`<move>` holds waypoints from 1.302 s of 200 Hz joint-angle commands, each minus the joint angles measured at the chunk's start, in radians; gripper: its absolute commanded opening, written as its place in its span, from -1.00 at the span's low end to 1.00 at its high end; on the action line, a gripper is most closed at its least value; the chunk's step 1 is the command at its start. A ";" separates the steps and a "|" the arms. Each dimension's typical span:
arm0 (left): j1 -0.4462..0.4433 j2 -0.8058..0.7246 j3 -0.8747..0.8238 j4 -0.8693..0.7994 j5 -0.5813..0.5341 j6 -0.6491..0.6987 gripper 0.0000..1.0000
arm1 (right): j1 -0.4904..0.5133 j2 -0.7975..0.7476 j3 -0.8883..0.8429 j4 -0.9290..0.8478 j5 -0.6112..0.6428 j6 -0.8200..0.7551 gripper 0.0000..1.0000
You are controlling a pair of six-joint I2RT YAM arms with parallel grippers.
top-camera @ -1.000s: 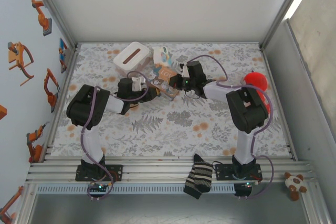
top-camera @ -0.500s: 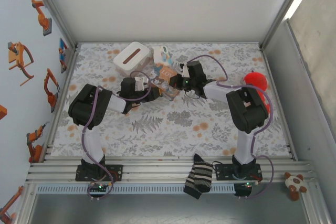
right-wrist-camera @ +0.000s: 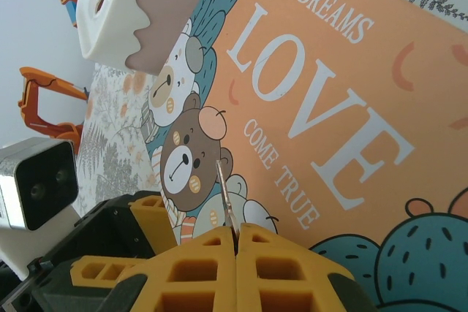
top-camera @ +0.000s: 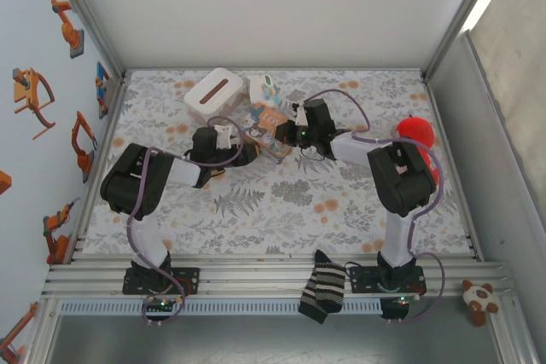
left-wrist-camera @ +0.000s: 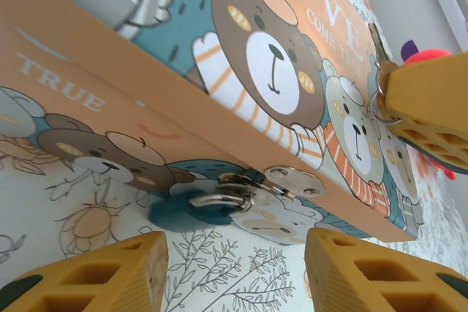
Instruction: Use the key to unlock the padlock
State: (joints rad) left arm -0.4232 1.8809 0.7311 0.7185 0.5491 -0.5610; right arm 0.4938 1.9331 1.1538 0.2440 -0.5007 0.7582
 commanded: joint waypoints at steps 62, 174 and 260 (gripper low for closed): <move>0.040 0.071 0.061 0.055 0.059 0.005 0.01 | 0.002 0.005 -0.005 -0.029 0.023 -0.025 -1.00; 0.026 0.198 0.103 0.187 0.202 -0.097 -0.09 | 0.002 0.015 0.006 -0.035 0.024 -0.030 -1.00; -0.015 0.185 0.080 0.179 0.194 -0.116 -0.13 | 0.002 0.006 -0.008 -0.022 0.027 -0.029 -1.00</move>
State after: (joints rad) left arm -0.3904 2.0678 0.8223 0.9195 0.7029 -0.6594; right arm 0.4900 1.9331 1.1538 0.2485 -0.4782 0.7395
